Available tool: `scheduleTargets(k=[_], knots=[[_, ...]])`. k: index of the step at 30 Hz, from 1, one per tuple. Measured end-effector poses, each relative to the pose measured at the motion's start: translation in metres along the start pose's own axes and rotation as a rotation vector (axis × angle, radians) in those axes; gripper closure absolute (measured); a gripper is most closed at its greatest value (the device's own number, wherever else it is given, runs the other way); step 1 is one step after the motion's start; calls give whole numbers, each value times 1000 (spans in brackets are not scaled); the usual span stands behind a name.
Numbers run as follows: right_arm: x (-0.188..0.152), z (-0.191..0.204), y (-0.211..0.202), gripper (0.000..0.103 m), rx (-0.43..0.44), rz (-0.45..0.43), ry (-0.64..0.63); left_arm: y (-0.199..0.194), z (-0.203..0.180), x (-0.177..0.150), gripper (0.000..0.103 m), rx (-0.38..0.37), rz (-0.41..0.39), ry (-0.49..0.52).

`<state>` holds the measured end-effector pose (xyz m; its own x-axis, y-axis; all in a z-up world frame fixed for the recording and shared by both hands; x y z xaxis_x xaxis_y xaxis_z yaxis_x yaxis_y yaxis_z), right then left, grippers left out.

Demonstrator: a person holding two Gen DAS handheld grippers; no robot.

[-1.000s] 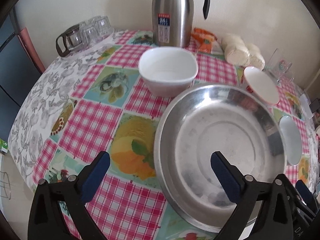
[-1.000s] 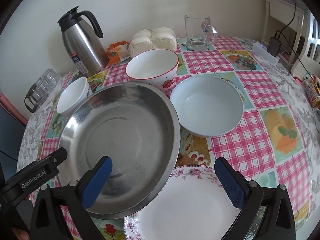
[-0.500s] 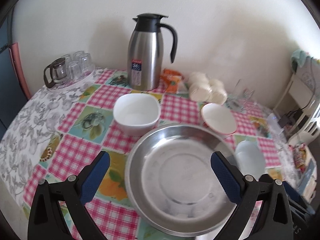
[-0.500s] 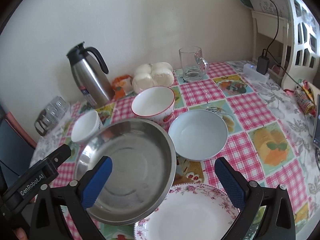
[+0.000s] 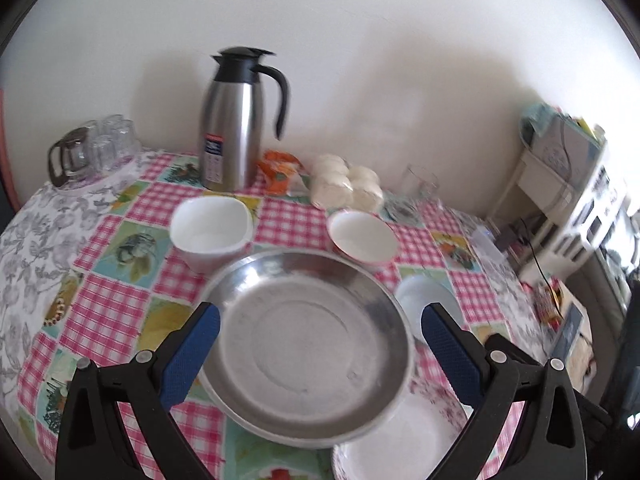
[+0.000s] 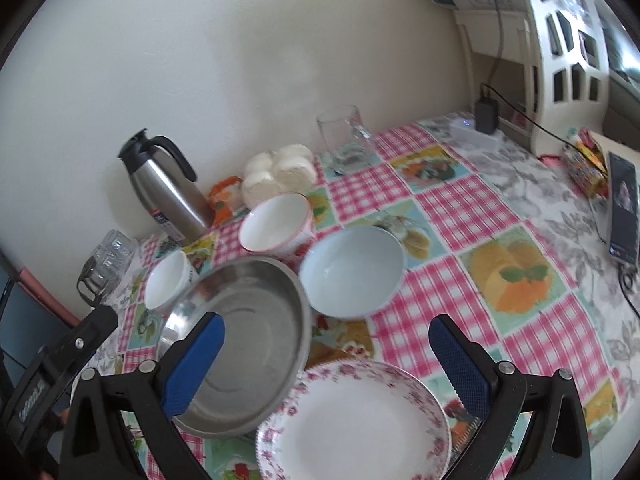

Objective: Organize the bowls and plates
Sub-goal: 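Open the left gripper and move the right tool toward the rose-rimmed plate, then grasp the rim of the rose-rimmed white plate with the right gripper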

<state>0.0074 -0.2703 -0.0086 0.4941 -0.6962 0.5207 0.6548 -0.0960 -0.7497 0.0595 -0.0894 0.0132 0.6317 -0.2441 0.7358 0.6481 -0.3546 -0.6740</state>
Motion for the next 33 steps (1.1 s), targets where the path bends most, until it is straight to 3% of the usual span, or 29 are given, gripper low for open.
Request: scheduleTargets(k=[5,13,19,33], knots=[[-14,-29,12,0,-120,74,2,8,-27,-22,2,-72,85,37],[-29,-51,14,0,-145,125,34,8,-55,-48,2,-124,150,84],[-56,-82,30,0,-246,264,74,16,-67,-77,2,-216,273,28],[-91,-114,49,0,-321,428,128,34,-65,-128,2,-191,515,-8]])
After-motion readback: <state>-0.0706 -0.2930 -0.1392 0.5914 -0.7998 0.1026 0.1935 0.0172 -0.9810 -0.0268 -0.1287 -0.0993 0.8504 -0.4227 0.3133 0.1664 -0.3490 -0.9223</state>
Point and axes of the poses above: each gripper's, at about its wrist camera, not at the fingertips, and y roughly the way its jaws point, z to its left, x to its top, the point moved 10 cm from there along y, roughly the way its jaws point, and after that the axes turned 15 degrees about y, right-handed, at the moved point
